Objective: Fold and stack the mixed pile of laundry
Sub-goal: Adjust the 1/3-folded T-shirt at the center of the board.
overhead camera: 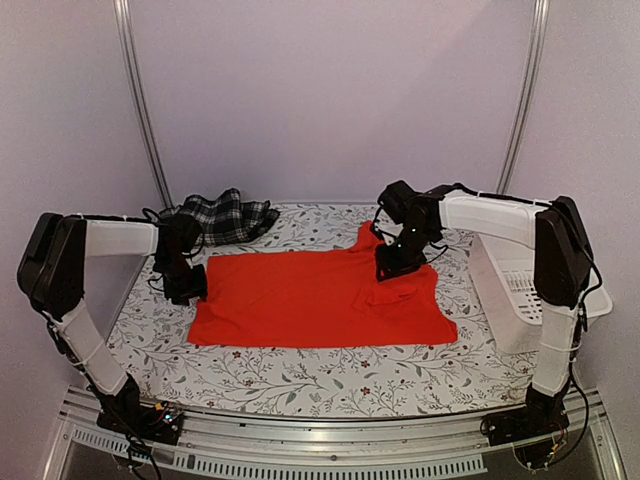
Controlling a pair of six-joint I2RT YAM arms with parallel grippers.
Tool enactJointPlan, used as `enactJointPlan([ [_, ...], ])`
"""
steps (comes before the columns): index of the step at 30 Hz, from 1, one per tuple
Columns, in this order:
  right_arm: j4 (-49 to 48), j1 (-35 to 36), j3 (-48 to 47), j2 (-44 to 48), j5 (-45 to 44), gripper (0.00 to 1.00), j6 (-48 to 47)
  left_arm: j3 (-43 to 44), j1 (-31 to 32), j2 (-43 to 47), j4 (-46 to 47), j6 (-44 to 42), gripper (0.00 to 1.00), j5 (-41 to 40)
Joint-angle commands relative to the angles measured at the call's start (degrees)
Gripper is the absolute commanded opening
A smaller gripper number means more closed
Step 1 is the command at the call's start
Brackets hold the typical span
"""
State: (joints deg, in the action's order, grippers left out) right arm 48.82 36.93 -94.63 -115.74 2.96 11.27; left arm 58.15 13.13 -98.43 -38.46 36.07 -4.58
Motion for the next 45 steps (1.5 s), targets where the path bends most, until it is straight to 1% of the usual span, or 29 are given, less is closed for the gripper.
enactJointPlan([
  [1,-0.8,-5.0,9.3,8.9,6.7,0.39,0.6,1.5,-0.1,4.6,1.5,-0.9,0.51,2.4],
  [3,-3.3,-8.1,15.3,11.5,11.9,0.40,2.3,1.7,1.2,7.6,5.9,-4.1,0.66,8.5],
  [4,-4.6,-9.5,17.6,12.3,14.4,0.40,3.3,1.5,2.2,9.3,10.4,-6.5,0.72,12.8],
  [6,-7.3,-12.1,21.4,13.9,19.5,0.40,5.0,1.7,4.0,10.9,17.4,-10.9,0.78,21.8],
  [7,-8.5,-13.1,22.9,15.0,21.4,0.40,5.9,2.5,5.1,10.8,19.7,-12.2,0.79,24.4],
  [9,-10.5,-14.9,25.7,16.3,25.4,0.40,7.4,6.4,8.1,8.3,21.5,-14.9,0.80,26.6],
  [11,-11.8,-16.4,27.1,16.8,28.2,0.39,8.6,11.8,12.0,3.9,21.3,-17.4,0.80,26.7],
  [14,-12.2,-17.1,27.0,15.8,29.5,0.39,10.4,20.0,16.4,-3.1,19.0,-19.4,0.78,24.6],
  [16,-12.5,-17.2,26.9,14.8,30.1,0.39,11.5,24.4,18.1,-6.6,17.0,-19.7,0.77,23.4],
  [19,-15.5,-17.2,28.1,13.8,30.9,0.38,14.2,27.7,19.6,-9.3,15.7,-19.4,0.77,22.1],
  [29,-21.8,-17.1,29.0,9.1,31.3,0.38,19.3,25.2,20.3,-7.0,15.2,-18.6,0.77,19.1],
  [36,-22.7,-17.1,27.8,4.5,30.8,0.39,20.3,23.4,20.4,-5.5,14.4,-18.5,0.77,17.6],
  [40,-22.6,-17.1,28.7,4.5,29.5,0.41,20.7,22.8,20.3,-5.0,14.2,-18.6,0.78,16.8],
  [45,-25.3,-17.1,28.5,3.5,30.5,0.40,22.1,22.9,20.3,-5.3,14.1,-18.4,0.78,16.8],
])
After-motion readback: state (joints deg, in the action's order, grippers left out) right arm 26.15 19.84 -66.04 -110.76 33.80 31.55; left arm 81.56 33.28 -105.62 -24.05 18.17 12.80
